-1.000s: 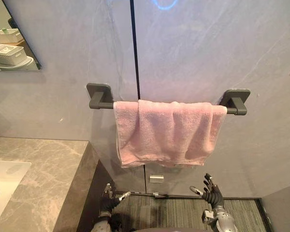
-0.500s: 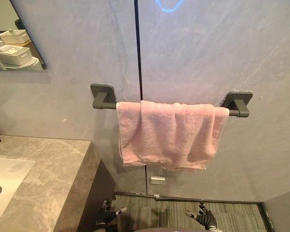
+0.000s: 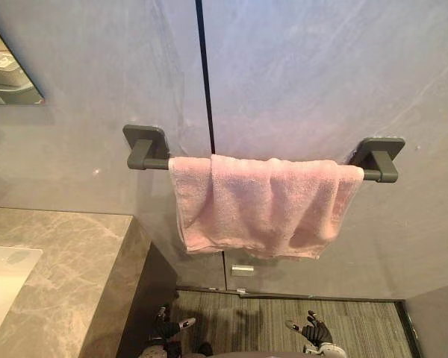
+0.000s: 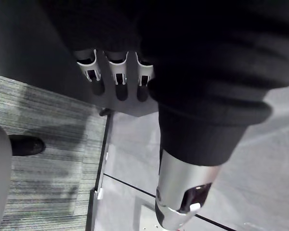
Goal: Organize washtable
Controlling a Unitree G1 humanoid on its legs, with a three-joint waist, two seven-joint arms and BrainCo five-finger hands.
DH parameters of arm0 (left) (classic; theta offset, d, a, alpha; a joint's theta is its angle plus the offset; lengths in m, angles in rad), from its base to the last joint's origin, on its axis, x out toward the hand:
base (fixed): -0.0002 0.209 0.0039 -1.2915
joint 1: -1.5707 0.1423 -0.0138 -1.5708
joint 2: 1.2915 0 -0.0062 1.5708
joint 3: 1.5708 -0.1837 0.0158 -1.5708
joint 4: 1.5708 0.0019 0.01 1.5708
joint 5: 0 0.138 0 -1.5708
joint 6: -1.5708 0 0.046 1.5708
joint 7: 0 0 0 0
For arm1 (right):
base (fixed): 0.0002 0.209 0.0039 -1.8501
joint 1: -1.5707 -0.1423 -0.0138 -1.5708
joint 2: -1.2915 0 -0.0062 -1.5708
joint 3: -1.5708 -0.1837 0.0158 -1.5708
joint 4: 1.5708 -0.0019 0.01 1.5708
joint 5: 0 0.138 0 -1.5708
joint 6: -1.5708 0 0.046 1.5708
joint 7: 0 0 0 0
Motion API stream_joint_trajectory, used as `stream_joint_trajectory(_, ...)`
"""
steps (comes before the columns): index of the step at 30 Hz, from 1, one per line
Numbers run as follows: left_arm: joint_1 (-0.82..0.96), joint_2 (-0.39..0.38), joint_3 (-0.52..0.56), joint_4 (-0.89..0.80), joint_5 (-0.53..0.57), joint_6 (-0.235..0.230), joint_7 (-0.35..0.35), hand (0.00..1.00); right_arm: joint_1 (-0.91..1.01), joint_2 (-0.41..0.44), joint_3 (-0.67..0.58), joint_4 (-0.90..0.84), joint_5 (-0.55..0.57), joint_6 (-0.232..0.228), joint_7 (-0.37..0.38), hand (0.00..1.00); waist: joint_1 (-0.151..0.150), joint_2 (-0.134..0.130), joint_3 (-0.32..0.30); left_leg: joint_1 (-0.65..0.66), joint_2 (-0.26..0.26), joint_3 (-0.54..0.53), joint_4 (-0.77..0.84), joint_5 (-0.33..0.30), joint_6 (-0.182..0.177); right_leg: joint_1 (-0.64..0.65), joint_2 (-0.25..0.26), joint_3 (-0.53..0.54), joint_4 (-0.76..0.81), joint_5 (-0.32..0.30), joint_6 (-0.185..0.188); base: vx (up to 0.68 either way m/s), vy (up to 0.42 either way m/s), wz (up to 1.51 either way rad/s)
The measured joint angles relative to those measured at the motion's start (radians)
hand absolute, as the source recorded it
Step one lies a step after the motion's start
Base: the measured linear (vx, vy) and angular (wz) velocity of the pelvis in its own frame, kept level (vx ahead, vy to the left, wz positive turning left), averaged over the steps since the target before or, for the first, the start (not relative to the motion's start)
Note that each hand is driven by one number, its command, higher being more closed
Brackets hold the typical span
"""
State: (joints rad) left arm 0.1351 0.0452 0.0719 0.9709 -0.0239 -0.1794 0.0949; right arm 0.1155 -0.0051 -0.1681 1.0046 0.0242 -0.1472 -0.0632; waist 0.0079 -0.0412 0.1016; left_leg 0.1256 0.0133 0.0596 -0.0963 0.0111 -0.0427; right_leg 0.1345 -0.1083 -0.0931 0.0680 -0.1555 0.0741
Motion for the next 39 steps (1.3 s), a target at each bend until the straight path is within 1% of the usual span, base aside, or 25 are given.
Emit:
stream_joint_trajectory(4,-0.009,0.008,0.000,0.001,0.004,0.000,0.000,0.00,-0.014,-0.003,0.000,0.002,0.015,0.000,0.000,0.00,-0.002,-0.006,0.021,-0.002,0.006,0.035,0.001,-0.003,-0.002,-0.024,0.005,0.031,0.015,0.001,-0.001,-0.01,-0.013,-0.23)
stream_joint_trajectory(6,-0.024,0.005,0.000,0.004,0.012,0.001,0.000,0.00,-0.040,-0.005,0.009,0.000,0.016,0.000,0.000,0.00,0.006,0.003,0.037,-0.020,0.021,0.078,0.001,-0.004,-0.003,-0.096,0.018,0.074,0.095,0.000,-0.001,-0.05,-0.009,-0.59)
stream_joint_trajectory(7,-0.034,0.010,-0.002,0.014,0.018,0.005,0.000,0.00,-0.051,-0.005,0.021,-0.012,0.025,0.000,0.000,0.00,-0.002,0.007,0.048,-0.042,0.033,0.082,0.002,-0.002,-0.001,-0.157,0.019,0.091,0.173,-0.002,0.003,-0.09,-0.021,-0.39)
stream_joint_trajectory(9,-0.043,0.015,-0.006,0.016,0.018,0.010,0.000,0.00,-0.046,-0.006,0.021,-0.022,0.029,-0.001,-0.001,0.00,-0.011,0.002,0.057,-0.052,0.038,0.074,0.018,-0.002,0.000,-0.179,0.014,0.092,0.231,-0.009,0.013,-0.09,-0.028,0.17)
stream_joint_trajectory(11,-0.045,0.023,-0.016,0.013,0.018,0.016,0.003,0.00,-0.015,-0.003,0.021,-0.046,0.046,0.000,-0.001,0.00,-0.016,0.003,0.060,-0.063,0.036,0.041,0.032,-0.002,0.002,-0.205,-0.013,0.095,0.353,-0.063,-0.013,-0.03,-0.060,0.63)
stream_joint_trajectory(12,-0.045,0.026,-0.017,0.012,0.018,0.017,0.012,0.00,0.005,0.000,0.022,-0.069,0.052,-0.001,0.000,0.00,-0.016,-0.007,0.054,-0.070,0.033,0.012,0.049,-0.002,0.001,-0.214,-0.050,0.103,0.463,-0.084,-0.008,-0.01,-0.129,0.75)
stream_joint_trajectory(13,-0.045,0.030,-0.017,0.009,0.018,0.017,0.016,0.00,0.010,0.005,0.025,-0.069,0.054,0.000,0.003,0.00,-0.007,-0.018,0.043,-0.087,0.035,-0.016,0.073,-0.006,-0.005,-0.211,-0.077,0.138,0.512,-0.084,-0.009,0.02,-0.147,0.70)
stream_joint_trajectory(15,-0.045,0.043,-0.016,0.002,0.016,0.016,0.017,0.00,0.006,0.018,0.024,-0.068,0.054,0.001,0.003,0.00,0.010,-0.046,0.024,-0.136,0.038,-0.038,0.115,-0.007,-0.027,-0.208,-0.112,0.211,0.495,-0.066,-0.011,-0.02,-0.247,0.45)
stream_joint_trajectory(16,-0.046,0.049,-0.015,0.003,0.007,0.018,0.019,0.00,-0.013,0.024,0.026,-0.065,0.057,0.003,0.002,0.00,0.010,-0.065,0.012,-0.174,0.048,-0.054,0.143,0.000,-0.045,-0.187,-0.089,0.251,0.434,-0.091,0.027,-0.10,-0.316,0.24)
stream_joint_trajectory(17,-0.047,0.048,-0.017,0.003,-0.004,0.017,0.020,0.00,-0.025,0.019,0.028,-0.064,0.058,0.003,0.001,0.00,0.011,-0.055,0.014,-0.187,0.067,-0.059,0.146,0.008,-0.058,-0.182,-0.074,0.251,0.401,-0.099,0.041,-0.15,-0.345,0.06)
stream_joint_trajectory(19,-0.050,0.029,-0.026,0.004,-0.022,0.017,0.024,0.00,-0.062,0.002,0.062,-0.066,0.074,0.001,-0.002,0.00,0.013,-0.003,0.028,-0.235,0.124,-0.084,0.167,0.031,-0.095,-0.142,-0.010,0.221,0.299,-0.124,0.060,-0.22,-0.359,0.10)
stream_joint_trajectory(20,-0.053,0.025,-0.034,0.004,-0.026,0.017,0.027,0.00,-0.063,-0.003,0.067,-0.066,0.082,0.001,-0.002,0.00,0.007,0.005,0.033,-0.255,0.132,-0.103,0.178,0.038,-0.101,-0.136,-0.001,0.197,0.281,-0.139,0.047,-0.23,-0.306,0.58)
stream_joint_trajectory(21,-0.066,0.020,-0.046,0.009,-0.035,0.018,0.036,0.00,-0.062,-0.009,0.069,-0.063,0.086,0.001,-0.003,0.00,0.002,0.019,0.037,-0.290,0.147,-0.122,0.182,0.075,-0.105,-0.139,0.017,0.153,0.276,-0.161,0.019,-0.27,-0.302,1.15)
stream_joint_trajectory(22,-0.081,0.007,-0.064,0.010,-0.051,0.018,0.041,0.00,-0.070,-0.023,0.067,-0.044,0.090,0.001,-0.009,0.00,-0.001,0.039,0.051,-0.315,0.152,-0.125,0.121,0.210,-0.108,-0.141,0.038,0.100,0.265,-0.156,-0.003,-0.34,-0.341,1.34)
stream_joint_trajectory(23,-0.083,0.010,-0.071,0.008,-0.053,0.016,0.041,0.00,-0.067,-0.024,0.066,-0.033,0.091,0.002,-0.013,0.00,-0.003,0.033,0.055,-0.304,0.149,-0.119,0.051,0.290,-0.101,-0.142,0.028,0.071,0.242,-0.145,-0.022,-0.36,-0.284,1.45)
stream_joint_trajectory(24,-0.091,0.005,-0.067,0.005,-0.056,0.017,0.041,0.00,-0.066,-0.029,0.063,-0.017,0.092,0.003,-0.021,0.00,0.000,0.034,0.063,-0.302,0.139,-0.073,0.076,0.269,-0.106,-0.139,0.026,0.013,0.227,-0.129,-0.053,-0.23,-0.144,1.00)
stream_joint_trajectory(25,-0.092,0.005,-0.063,0.004,-0.055,0.020,0.041,0.00,-0.069,-0.030,0.054,-0.011,0.092,0.004,-0.026,0.00,0.006,0.029,0.064,-0.301,0.122,-0.046,0.128,0.218,-0.114,-0.141,0.018,-0.011,0.226,-0.124,-0.061,-0.24,-0.168,1.16)
stream_joint_trajectory(26,-0.091,0.007,-0.061,0.000,-0.054,0.017,0.040,0.00,-0.069,-0.035,0.048,-0.010,0.092,0.004,-0.029,0.00,0.002,0.016,0.069,-0.297,0.080,-0.023,0.252,0.100,-0.064,-0.143,-0.009,-0.055,0.229,-0.116,-0.071,-0.23,-0.147,1.04)
stream_joint_trajectory(28,-0.090,0.004,-0.062,0.000,-0.054,0.017,0.040,0.00,-0.068,-0.040,0.048,-0.010,0.093,0.004,-0.028,0.00,-0.001,0.008,0.066,-0.266,0.047,0.045,0.379,-0.019,-0.050,-0.152,-0.037,-0.117,0.215,-0.088,-0.076,-0.27,-0.098,1.08)
stream_joint_trajectory(31,-0.087,-0.007,-0.069,0.011,-0.054,0.021,0.037,0.00,-0.059,-0.037,0.048,-0.007,0.093,0.006,-0.025,0.00,-0.017,0.020,0.059,-0.167,0.081,0.175,0.435,-0.130,-0.048,-0.143,-0.045,-0.226,0.191,-0.054,-0.073,-0.17,0.020,1.20)
stream_joint_trajectory(32,-0.087,-0.012,-0.087,0.022,-0.051,0.025,0.034,0.00,-0.055,-0.033,0.039,-0.007,0.093,0.007,-0.025,0.00,-0.042,0.031,0.052,-0.127,0.121,0.252,0.459,-0.162,-0.052,-0.138,-0.052,-0.304,0.201,-0.052,-0.073,-0.18,0.138,1.87)
stream_joint_trajectory(33,-0.089,-0.016,-0.110,0.023,-0.046,0.030,0.031,0.00,-0.047,-0.025,0.015,-0.008,0.094,0.010,-0.025,0.00,-0.060,0.041,0.048,-0.119,0.132,0.283,0.415,-0.168,-0.063,-0.140,-0.061,-0.368,0.216,-0.050,-0.067,-0.16,0.130,1.86)
stream_joint_trajectory(35,-0.091,-0.011,-0.123,0.020,-0.043,0.037,0.017,0.00,-0.038,-0.011,-0.016,-0.008,0.096,0.017,-0.028,0.00,-0.054,0.030,0.041,-0.116,0.105,0.301,0.313,-0.157,-0.056,-0.131,-0.053,-0.403,0.168,-0.028,-0.033,-0.12,0.122,1.30)
stream_joint_trajectory(36,-0.087,-0.010,-0.124,0.021,-0.043,0.040,0.015,0.00,-0.038,-0.010,-0.017,-0.008,0.097,0.018,-0.027,0.00,-0.048,0.035,0.034,-0.099,0.092,0.283,0.236,-0.143,-0.035,-0.115,-0.046,-0.430,0.128,0.001,-0.030,-0.13,0.178,0.99)
stream_joint_trajectory(39,-0.069,0.022,-0.133,0.033,-0.040,0.040,0.014,0.00,-0.042,0.007,-0.017,-0.006,0.100,0.018,-0.026,0.00,-0.047,0.020,0.022,-0.090,0.044,0.211,0.132,-0.063,-0.005,-0.085,-0.046,-0.458,0.059,0.054,-0.025,-0.11,0.129,0.71)
